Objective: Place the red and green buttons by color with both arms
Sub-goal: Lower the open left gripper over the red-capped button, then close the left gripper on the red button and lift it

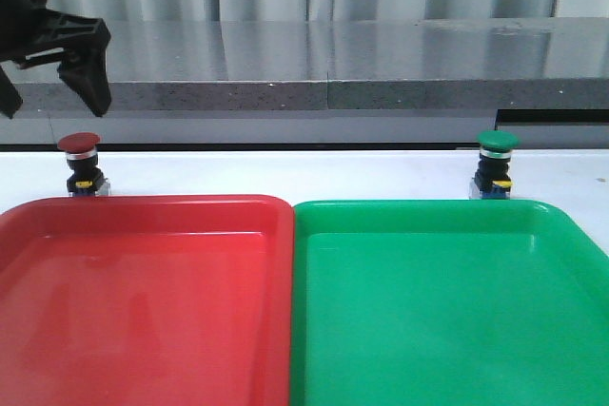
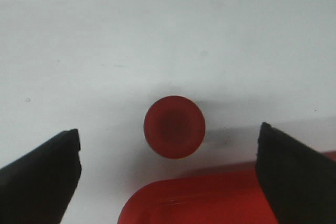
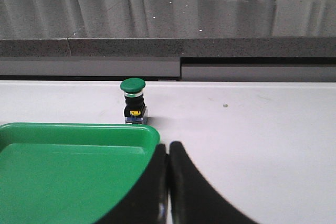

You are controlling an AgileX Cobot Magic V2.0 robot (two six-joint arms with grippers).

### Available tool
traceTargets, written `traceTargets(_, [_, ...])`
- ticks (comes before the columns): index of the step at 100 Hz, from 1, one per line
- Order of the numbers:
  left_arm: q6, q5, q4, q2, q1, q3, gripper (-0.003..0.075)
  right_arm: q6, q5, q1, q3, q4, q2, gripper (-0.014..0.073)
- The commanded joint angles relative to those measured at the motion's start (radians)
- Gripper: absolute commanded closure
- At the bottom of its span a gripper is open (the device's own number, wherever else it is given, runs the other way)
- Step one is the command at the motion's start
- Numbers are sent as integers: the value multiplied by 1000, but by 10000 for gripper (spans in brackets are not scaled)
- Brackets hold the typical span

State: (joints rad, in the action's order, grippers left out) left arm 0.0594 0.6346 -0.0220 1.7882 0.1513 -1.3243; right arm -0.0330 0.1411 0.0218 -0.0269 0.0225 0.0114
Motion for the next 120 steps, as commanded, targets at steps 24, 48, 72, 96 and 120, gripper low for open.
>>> traceTargets(24, [3, -66, 1, 38, 6, -53, 79, 0, -82, 1, 14, -10, 20, 704])
traceTargets(48, [3, -87, 1, 58, 6, -53, 80, 0, -82, 1, 14, -10, 20, 704])
traceTargets(72, [3, -89, 1, 88, 6, -53, 80, 0, -82, 1, 14, -10, 20, 704])
traceTargets(96, [3, -98, 3, 88, 6, -57, 83, 0, -82, 1, 14, -10, 20, 704])
traceTargets(120, [3, -98, 3, 88, 6, -57, 271, 0, -82, 1, 14, -10, 20, 704])
